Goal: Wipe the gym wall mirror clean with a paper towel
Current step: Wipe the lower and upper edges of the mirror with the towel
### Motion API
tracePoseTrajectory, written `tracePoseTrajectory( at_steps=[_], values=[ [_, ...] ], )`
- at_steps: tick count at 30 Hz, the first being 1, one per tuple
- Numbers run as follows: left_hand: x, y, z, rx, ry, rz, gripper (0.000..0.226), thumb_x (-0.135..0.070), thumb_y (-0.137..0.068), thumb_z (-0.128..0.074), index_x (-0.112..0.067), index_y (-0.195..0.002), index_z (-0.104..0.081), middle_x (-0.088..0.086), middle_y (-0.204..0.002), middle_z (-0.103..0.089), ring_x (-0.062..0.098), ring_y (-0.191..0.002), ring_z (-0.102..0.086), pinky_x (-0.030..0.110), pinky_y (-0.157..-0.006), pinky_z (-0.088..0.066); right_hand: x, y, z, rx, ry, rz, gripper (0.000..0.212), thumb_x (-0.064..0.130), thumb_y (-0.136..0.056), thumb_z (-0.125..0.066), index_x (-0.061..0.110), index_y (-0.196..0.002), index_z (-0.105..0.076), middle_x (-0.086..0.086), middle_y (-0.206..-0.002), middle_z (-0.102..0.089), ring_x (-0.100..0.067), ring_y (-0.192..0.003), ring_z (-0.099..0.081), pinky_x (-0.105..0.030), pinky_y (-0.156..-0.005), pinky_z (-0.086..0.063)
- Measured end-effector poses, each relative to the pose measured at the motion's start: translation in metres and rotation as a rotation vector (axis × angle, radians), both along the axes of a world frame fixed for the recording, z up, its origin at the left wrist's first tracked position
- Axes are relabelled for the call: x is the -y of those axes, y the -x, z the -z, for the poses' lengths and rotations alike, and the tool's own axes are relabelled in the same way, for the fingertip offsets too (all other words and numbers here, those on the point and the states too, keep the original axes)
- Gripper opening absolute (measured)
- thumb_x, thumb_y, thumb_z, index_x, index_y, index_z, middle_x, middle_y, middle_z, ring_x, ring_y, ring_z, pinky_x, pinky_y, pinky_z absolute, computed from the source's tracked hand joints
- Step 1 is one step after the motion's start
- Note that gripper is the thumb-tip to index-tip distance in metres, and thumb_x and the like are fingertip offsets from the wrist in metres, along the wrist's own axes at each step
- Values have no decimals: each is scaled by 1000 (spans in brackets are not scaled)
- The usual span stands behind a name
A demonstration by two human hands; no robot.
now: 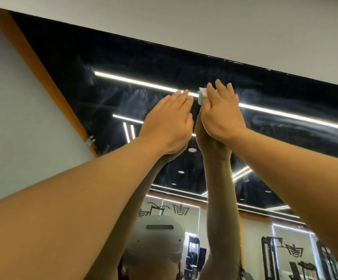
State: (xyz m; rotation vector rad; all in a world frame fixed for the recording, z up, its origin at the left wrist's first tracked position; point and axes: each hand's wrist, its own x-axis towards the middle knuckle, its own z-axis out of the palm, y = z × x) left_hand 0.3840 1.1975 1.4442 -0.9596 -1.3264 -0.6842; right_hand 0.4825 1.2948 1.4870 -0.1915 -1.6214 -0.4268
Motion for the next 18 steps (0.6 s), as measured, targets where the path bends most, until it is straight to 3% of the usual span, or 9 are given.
tracePoseTrajectory(
  at_steps=[5, 10, 14, 18],
  values=[
    [-1, 0, 2, -27, -7, -12, 56, -39, -108, -25, -21, -160, -12, -1, -168, -6, 12, -154, 1, 29, -122, 3, -16, -3, 56, -37, -76, -133, 50, 28, -108, -27, 14, -156, -29, -6, -166, -17, -24, -154, -7, -39, -126, -1],
    [-2, -2, 4, -25, -14, -66, 57, -46, -107, -25, -29, -160, -13, -4, -168, -3, 13, -154, 2, 27, -121, 3, -29, -9, 119, 12, -124, -149, 61, 39, -99, -18, 19, -157, -27, 2, -166, -15, -15, -154, -2, -24, -119, 11],
    [-2, -1, 4, -102, 5, -34, 57, -43, -106, -32, -29, -159, -17, -8, -168, -10, 9, -154, -3, 28, -122, 1, -43, -16, 150, -4, -195, -137, 57, 36, -102, -24, 15, -153, -37, -2, -162, -28, -18, -151, -15, -29, -125, -2],
    [-3, -3, 5, -93, 77, -92, 60, -46, -100, -20, -30, -158, -22, -9, -166, -16, 7, -153, -5, 32, -122, 3, -55, -24, 150, 59, -277, -66, 54, 32, -103, -29, 10, -150, -42, -8, -158, -36, -26, -148, -29, -40, -124, -17]
  ],
)
